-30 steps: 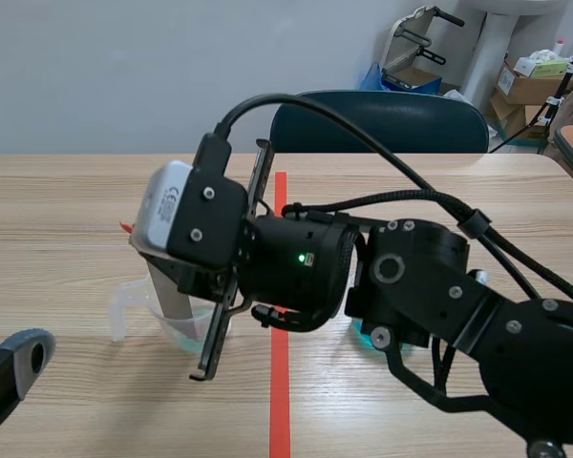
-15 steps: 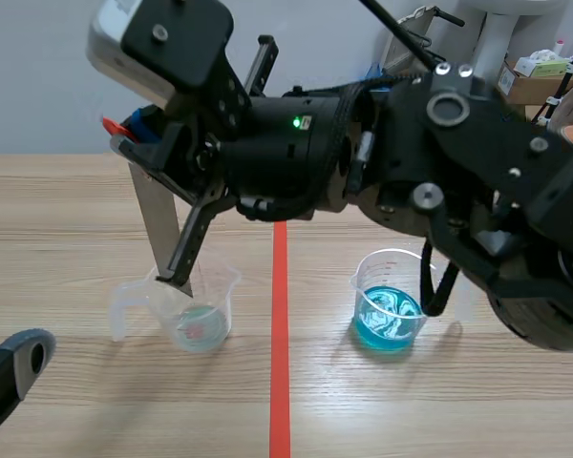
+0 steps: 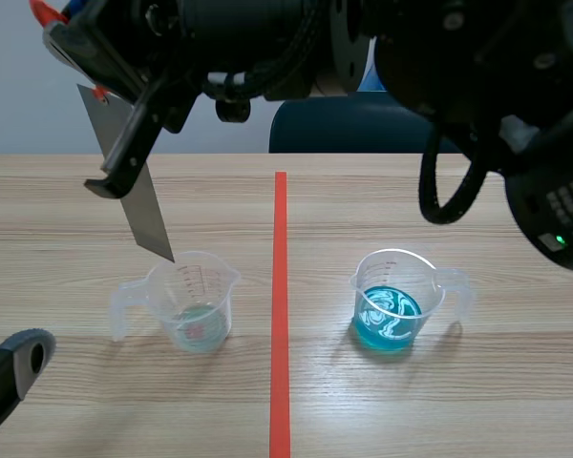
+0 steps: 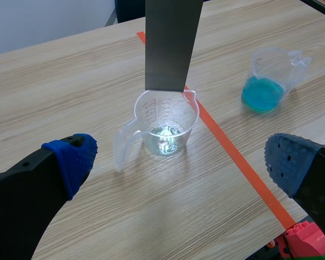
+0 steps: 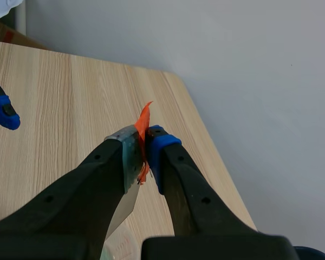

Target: Do the redox reaction experiment

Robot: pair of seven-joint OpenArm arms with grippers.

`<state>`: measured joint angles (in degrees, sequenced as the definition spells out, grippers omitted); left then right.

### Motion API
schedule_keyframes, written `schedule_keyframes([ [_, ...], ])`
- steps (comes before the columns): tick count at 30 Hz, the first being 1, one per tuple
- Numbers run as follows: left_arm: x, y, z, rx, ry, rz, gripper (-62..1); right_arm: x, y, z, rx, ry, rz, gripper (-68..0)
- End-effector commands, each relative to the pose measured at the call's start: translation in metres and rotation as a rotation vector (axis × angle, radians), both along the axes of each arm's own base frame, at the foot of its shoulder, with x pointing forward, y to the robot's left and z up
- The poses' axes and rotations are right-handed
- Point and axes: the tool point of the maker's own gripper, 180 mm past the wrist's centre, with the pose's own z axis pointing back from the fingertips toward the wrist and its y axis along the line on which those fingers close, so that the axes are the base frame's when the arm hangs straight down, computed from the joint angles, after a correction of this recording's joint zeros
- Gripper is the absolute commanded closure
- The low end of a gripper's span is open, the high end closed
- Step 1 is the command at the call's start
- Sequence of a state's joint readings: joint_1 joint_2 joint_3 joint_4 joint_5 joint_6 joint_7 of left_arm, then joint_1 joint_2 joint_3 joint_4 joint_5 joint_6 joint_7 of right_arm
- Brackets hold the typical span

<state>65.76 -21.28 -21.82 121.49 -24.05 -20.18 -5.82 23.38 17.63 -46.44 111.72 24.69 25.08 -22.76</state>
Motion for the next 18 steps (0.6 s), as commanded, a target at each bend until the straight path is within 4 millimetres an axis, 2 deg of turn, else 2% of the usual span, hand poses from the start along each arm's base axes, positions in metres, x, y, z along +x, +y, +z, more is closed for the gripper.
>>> schedule_keyframes([
  [1, 0.0008, -0.0015, 0.0055, -0.013, -0.018, 0.001, -62.3, 0.0031, -0.0017, 0.0138, 0.029, -0.020, -0.001, -0.8],
  [18, 0.0008, -0.0015, 0.0055, -0.013, -0.018, 0.001, -62.3, 0.0045, -0.0022, 0.0112, 0.012, -0.015, -0.008, -0.8],
])
